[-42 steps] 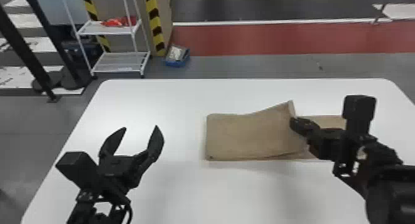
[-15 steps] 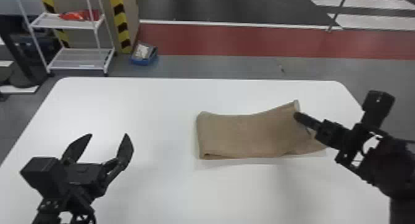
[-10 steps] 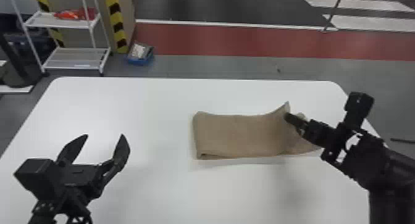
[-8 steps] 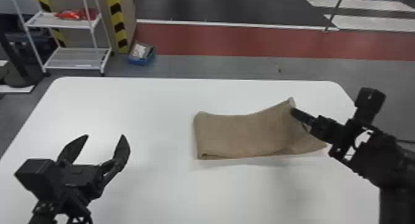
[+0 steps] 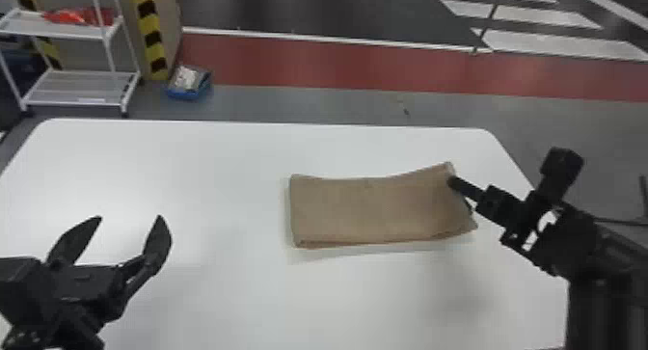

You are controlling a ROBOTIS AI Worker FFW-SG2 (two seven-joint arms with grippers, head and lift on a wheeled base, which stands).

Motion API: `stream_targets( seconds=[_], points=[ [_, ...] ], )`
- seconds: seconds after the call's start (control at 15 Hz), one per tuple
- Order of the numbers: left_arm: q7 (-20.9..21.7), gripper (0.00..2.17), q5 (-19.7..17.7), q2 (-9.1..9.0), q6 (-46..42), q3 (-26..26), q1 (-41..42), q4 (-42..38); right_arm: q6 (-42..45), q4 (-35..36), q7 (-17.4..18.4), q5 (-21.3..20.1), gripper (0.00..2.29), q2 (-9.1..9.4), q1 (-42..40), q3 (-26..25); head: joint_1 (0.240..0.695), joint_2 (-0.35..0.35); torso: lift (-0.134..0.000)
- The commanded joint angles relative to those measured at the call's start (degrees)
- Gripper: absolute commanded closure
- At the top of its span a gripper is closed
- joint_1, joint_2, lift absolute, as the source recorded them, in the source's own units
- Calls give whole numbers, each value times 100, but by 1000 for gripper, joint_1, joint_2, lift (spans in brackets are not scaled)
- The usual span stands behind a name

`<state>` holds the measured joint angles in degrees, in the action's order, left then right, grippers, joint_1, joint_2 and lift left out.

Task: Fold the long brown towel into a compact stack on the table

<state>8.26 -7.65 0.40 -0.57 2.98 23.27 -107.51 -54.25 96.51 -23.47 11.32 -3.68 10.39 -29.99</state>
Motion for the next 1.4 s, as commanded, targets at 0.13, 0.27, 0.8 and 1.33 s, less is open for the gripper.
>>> stream_targets(
  seconds=[0.13, 0.27, 0.8, 1.33],
  points=[
    [0, 76, -9, 13, -35, 28, 46, 2, -179, 8, 9, 55, 6, -1, -90, -148, 695, -171, -123],
    [0, 76, 0, 4, -35, 1, 29, 2, -495, 96, 17, 19, 6, -45, -99, -403, 695, -178, -123],
    [9, 80, 0, 13, -35, -34, 20, -25, -319, -704, 9, -341, 127, -555, 270, -130, 695, -249, -123],
    [9, 80, 0, 13, -35, -7, 73, -60, -144, -1108, -26, -719, 427, -555, 420, 292, 695, -215, -123]
  ],
)
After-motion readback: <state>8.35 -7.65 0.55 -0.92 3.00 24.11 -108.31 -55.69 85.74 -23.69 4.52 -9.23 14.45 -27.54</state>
